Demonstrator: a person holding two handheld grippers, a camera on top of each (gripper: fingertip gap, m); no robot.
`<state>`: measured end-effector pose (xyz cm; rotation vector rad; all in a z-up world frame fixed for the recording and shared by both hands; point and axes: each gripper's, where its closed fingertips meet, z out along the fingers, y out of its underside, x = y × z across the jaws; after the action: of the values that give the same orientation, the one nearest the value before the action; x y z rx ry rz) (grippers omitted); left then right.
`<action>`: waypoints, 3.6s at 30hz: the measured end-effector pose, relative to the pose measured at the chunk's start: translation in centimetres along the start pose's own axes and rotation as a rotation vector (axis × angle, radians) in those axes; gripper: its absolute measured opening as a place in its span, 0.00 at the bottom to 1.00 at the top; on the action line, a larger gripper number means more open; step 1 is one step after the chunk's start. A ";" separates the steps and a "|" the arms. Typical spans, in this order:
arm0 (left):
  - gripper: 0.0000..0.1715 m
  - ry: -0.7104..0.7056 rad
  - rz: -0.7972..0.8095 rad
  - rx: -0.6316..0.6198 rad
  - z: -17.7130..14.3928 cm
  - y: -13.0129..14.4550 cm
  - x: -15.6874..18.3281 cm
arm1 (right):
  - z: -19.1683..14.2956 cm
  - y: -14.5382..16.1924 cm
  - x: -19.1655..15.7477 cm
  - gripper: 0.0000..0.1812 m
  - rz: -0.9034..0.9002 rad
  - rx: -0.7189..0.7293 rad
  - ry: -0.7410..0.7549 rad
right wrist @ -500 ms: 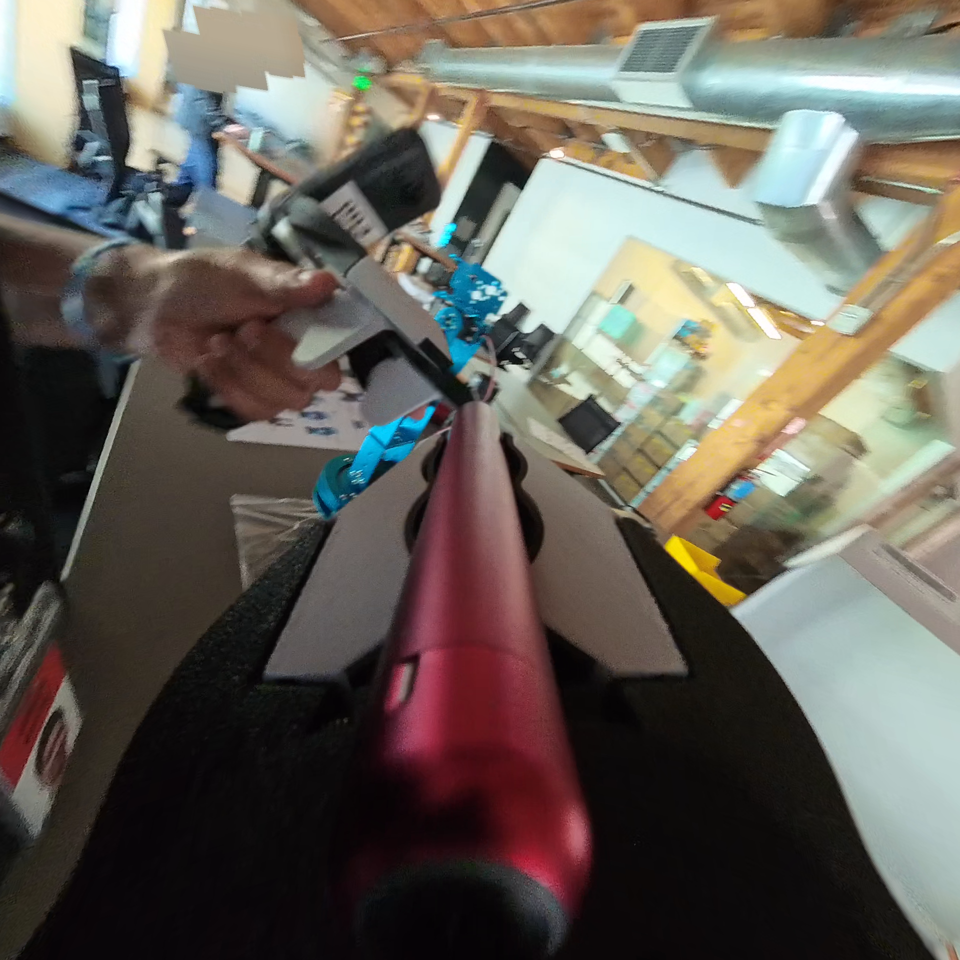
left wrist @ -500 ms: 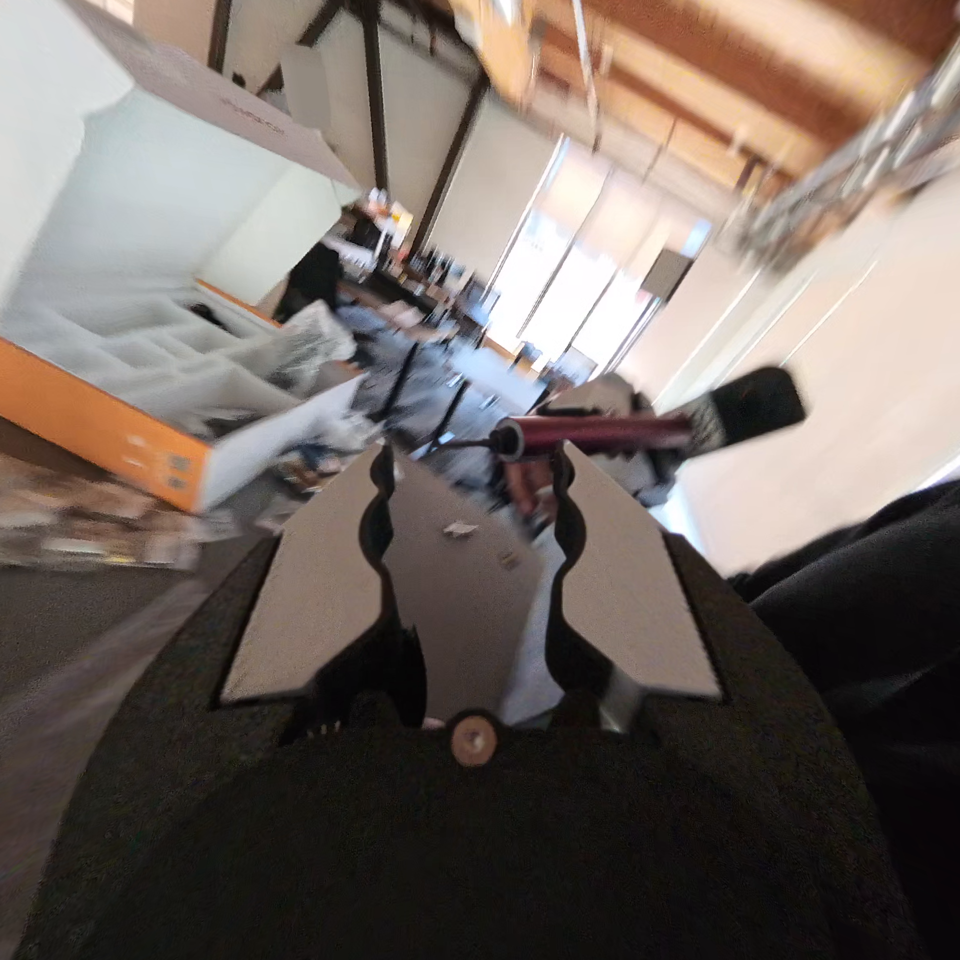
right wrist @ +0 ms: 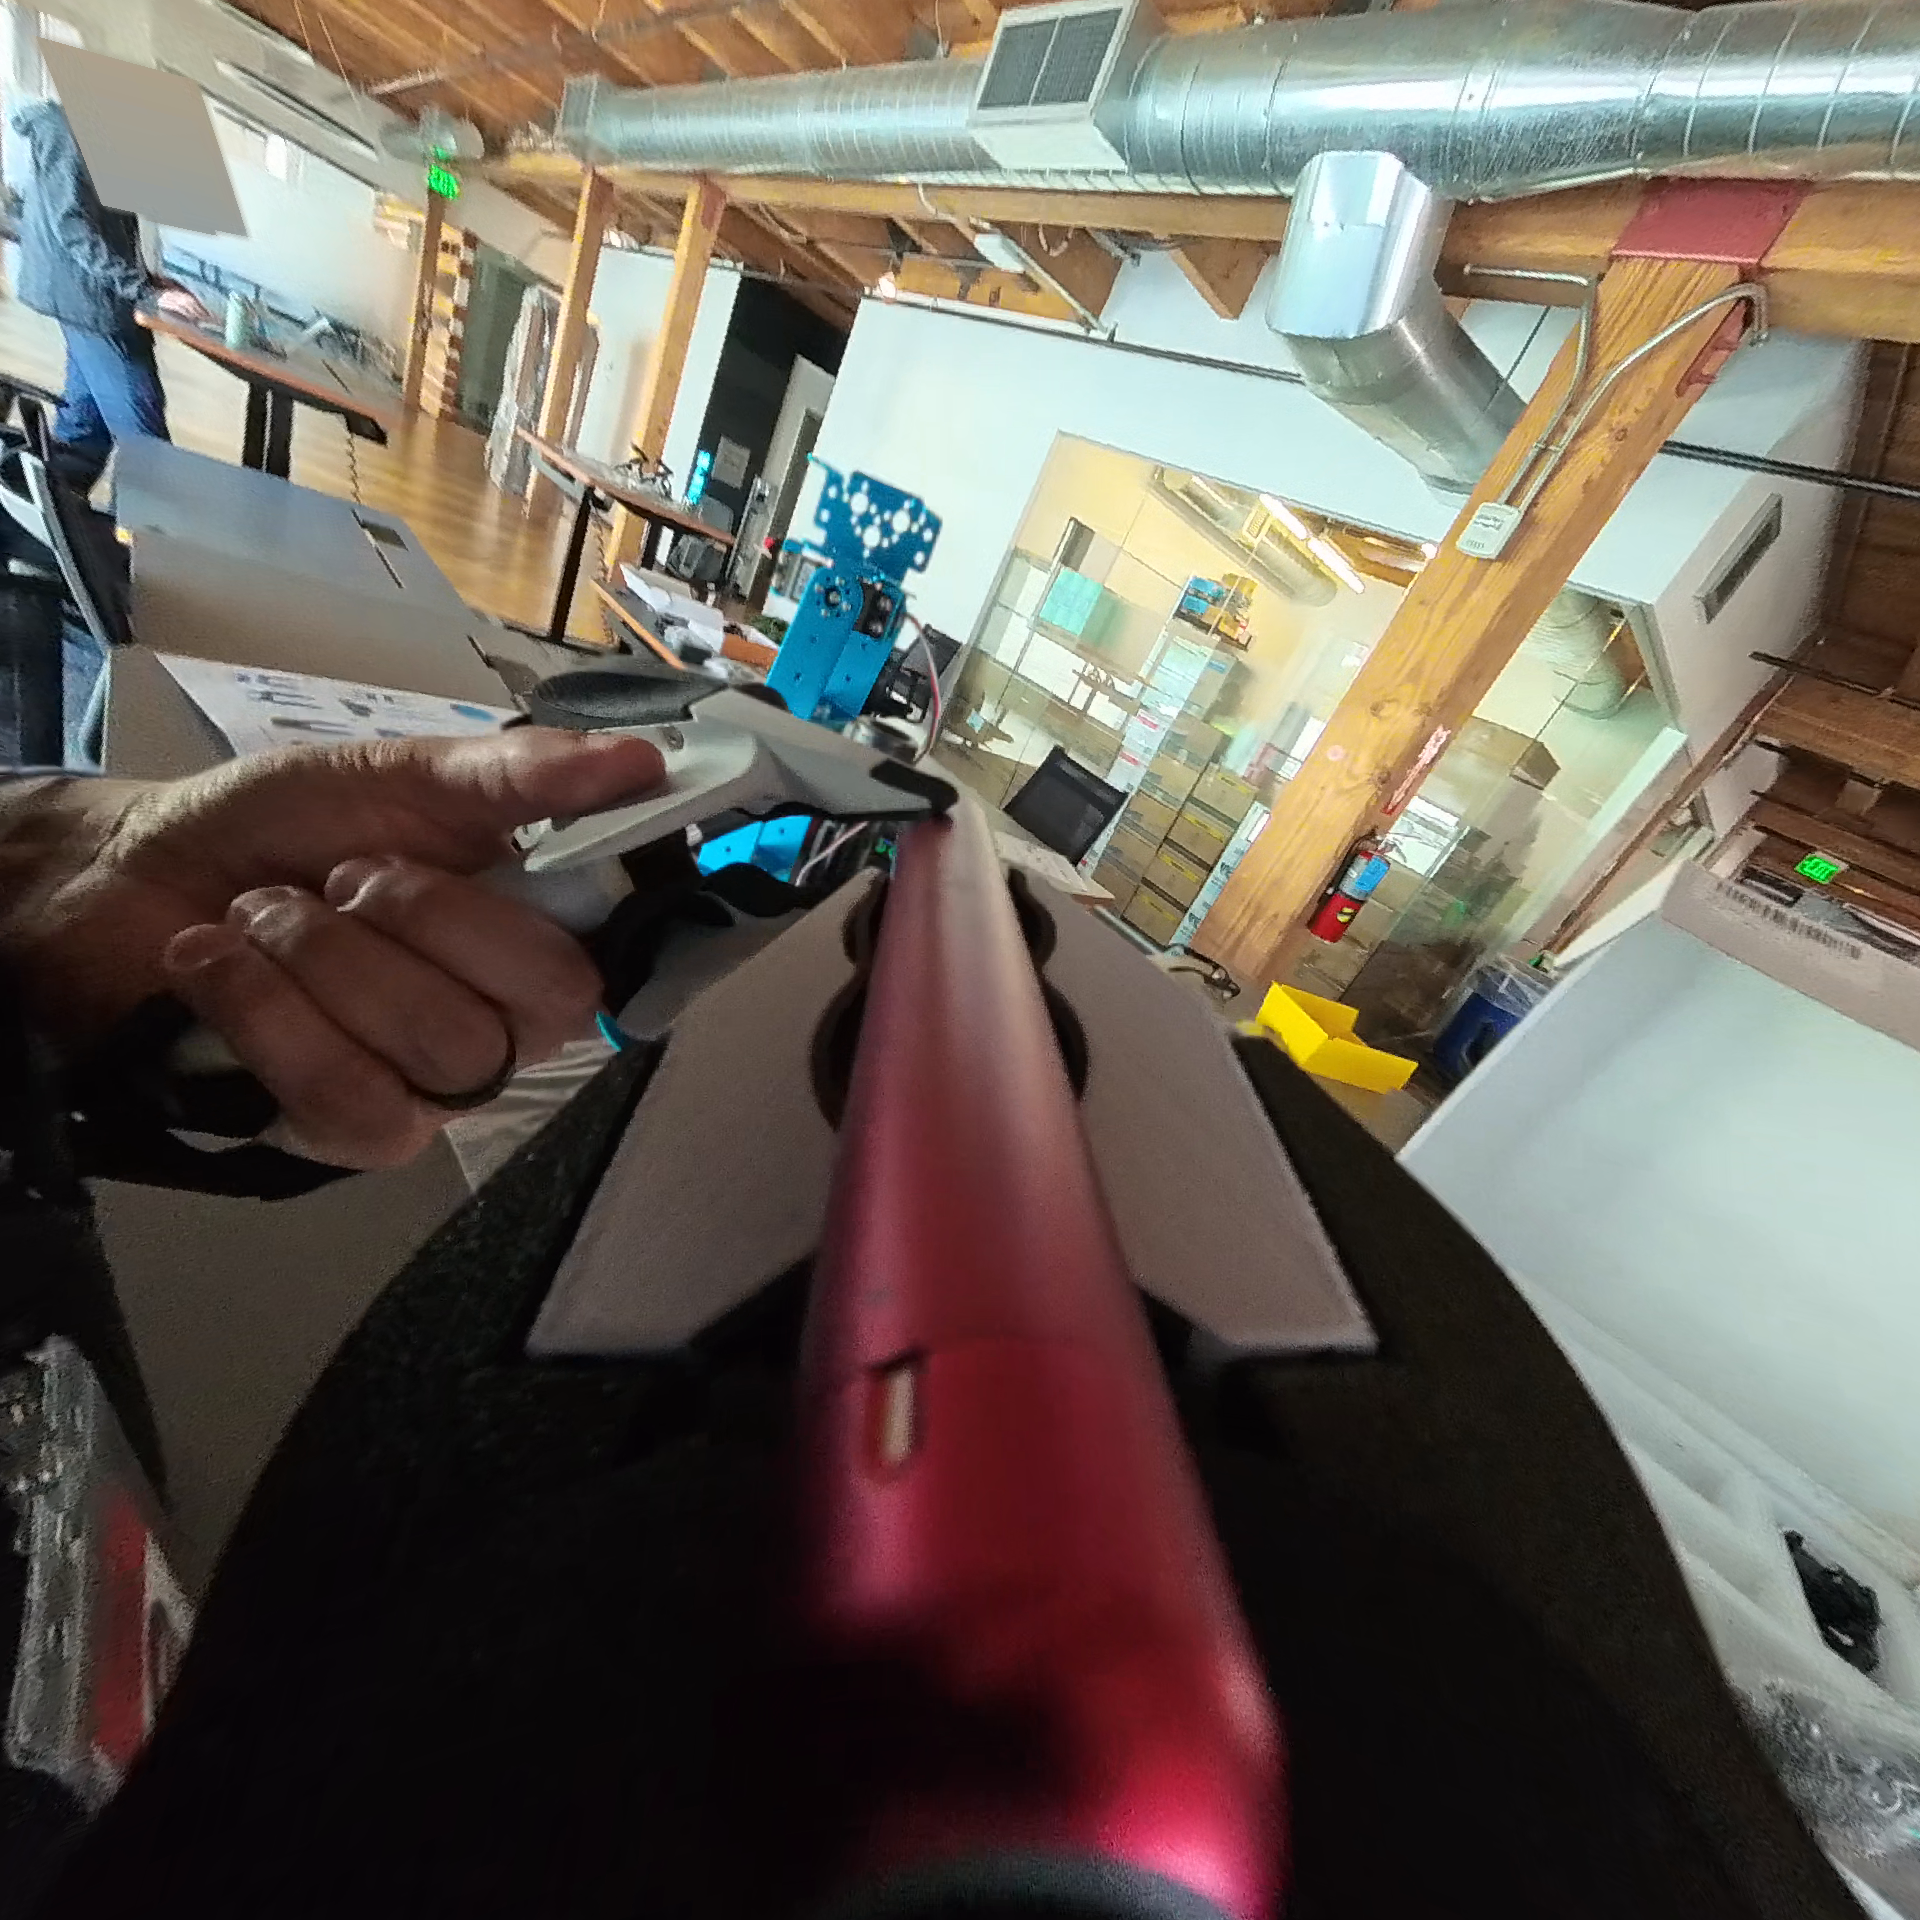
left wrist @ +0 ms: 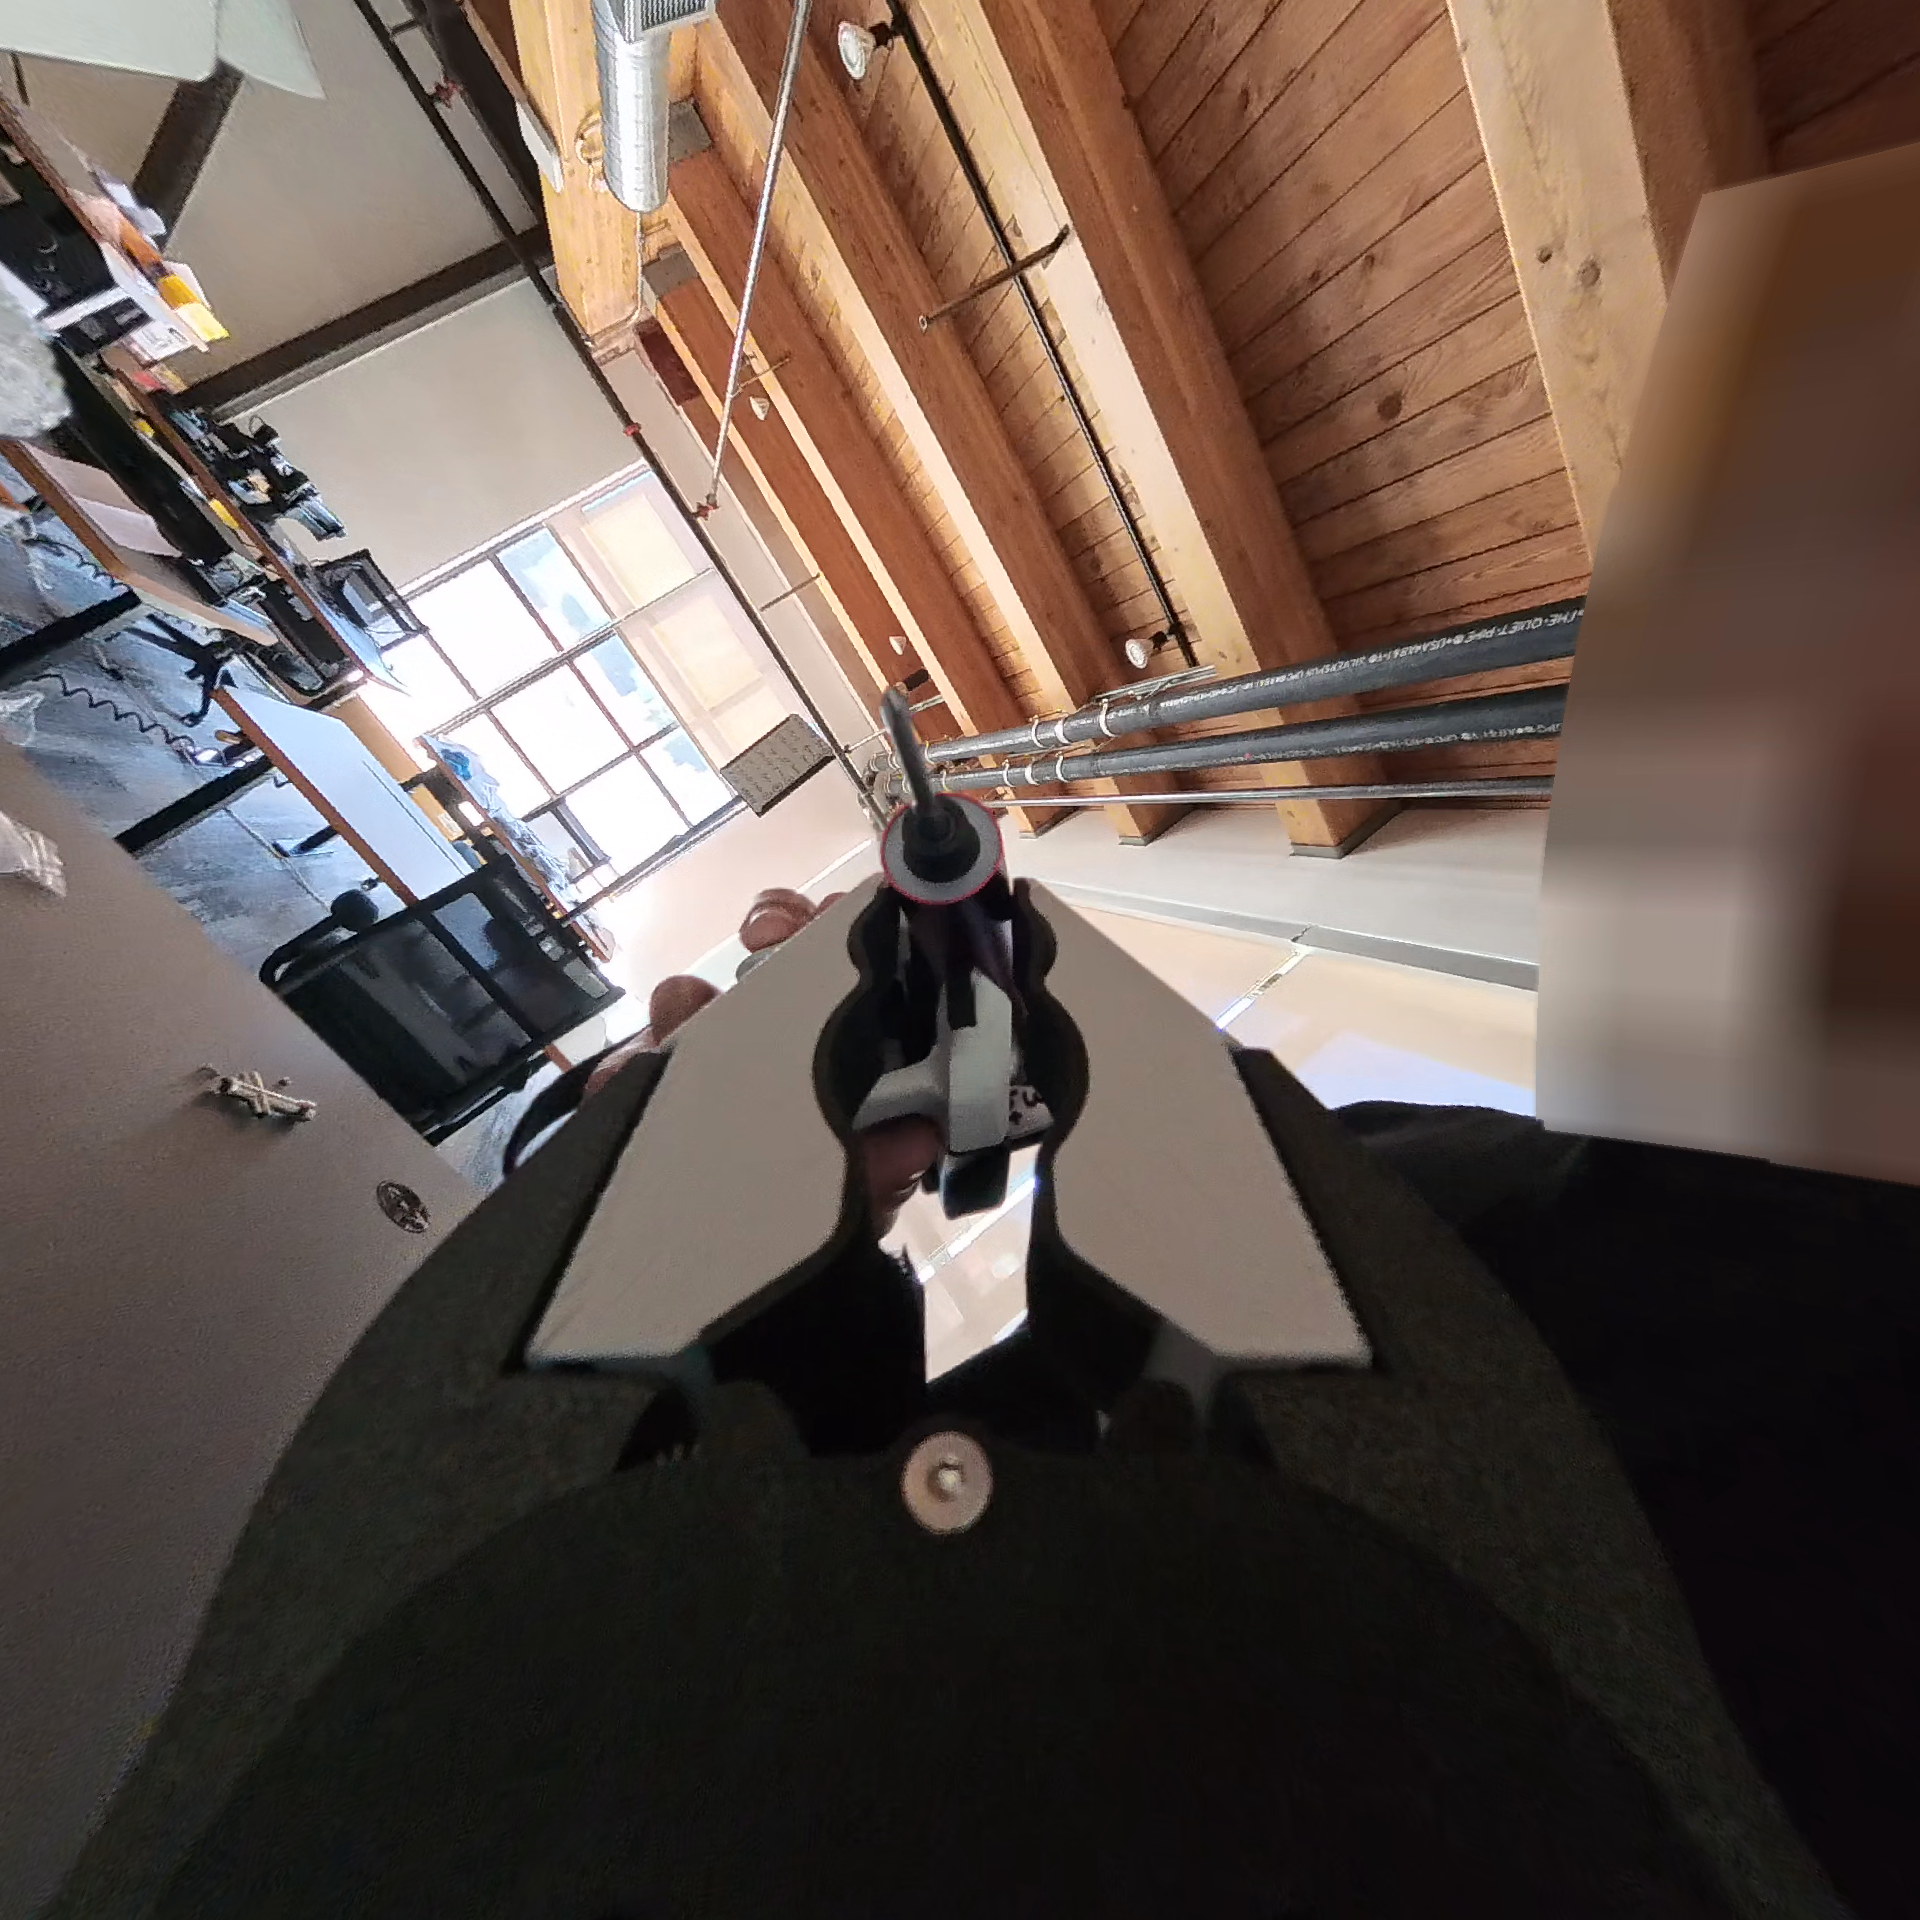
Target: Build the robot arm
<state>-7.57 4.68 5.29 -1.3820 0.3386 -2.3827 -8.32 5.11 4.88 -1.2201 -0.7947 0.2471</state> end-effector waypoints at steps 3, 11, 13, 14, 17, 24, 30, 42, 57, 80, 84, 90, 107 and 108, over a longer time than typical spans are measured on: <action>0.11 0.014 -0.020 -0.010 -0.3 0.0 -0.4 | 0.1 0.7 -0.1 0.13 0.015 -0.047 -0.024; 0.12 0.028 -0.004 -0.014 0.0 -0.7 -0.7 | 0.6 1.0 0.7 0.13 0.016 -0.052 -0.039; 0.12 0.016 0.011 -0.013 0.0 -0.9 -0.9 | 0.8 1.1 0.8 0.12 0.035 -0.054 -0.049; 0.12 0.015 0.011 -0.012 -0.1 -1.0 -1.0 | 0.9 1.1 0.7 0.13 0.042 -0.058 -0.064; 0.12 0.027 -0.002 0.004 -0.6 -1.2 -1.1 | 1.4 1.4 0.5 0.13 0.001 -0.074 -0.059; 0.13 0.014 0.042 0.012 -0.9 -1.4 -1.2 | 2.0 1.9 0.3 0.12 -0.058 -0.117 -0.040; 0.14 -0.031 0.030 0.041 -0.9 -1.9 -1.9 | 2.3 2.2 -0.2 0.12 -0.058 -0.137 -0.073; 0.12 0.075 0.069 0.035 -1.0 -2.2 -0.5 | 2.0 0.9 -0.3 0.13 0.004 -0.041 -0.070; 0.15 0.015 0.032 0.020 -1.2 -1.8 -1.7 | 1.7 1.5 -0.4 0.13 -0.093 -0.070 -0.092; 0.16 -0.114 0.051 -0.015 -1.7 -0.5 -3.1 | 0.7 3.3 -1.3 0.12 0.018 -0.144 -0.139; 0.22 -0.465 0.229 -0.144 -7.6 2.8 -6.1 | -1.6 7.8 -3.9 0.12 0.141 -0.318 -0.158; 0.21 -0.908 0.418 -0.306 -18.8 5.8 -8.9 | -2.8 15.8 -8.9 0.13 0.314 -0.579 -0.137; 0.15 -1.029 0.650 -0.579 -21.0 6.5 -12.7 | -1.0 19.1 -12.4 0.12 0.337 -0.667 -0.151; 0.16 -1.021 0.642 -0.580 -21.0 6.5 -12.8 | -1.0 19.1 -12.4 0.12 0.338 -0.663 -0.149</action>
<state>-18.81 4.76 -17.48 -2.0950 1.0011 -0.9039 -12.00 4.15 -17.55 -1.9851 -0.8235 0.3682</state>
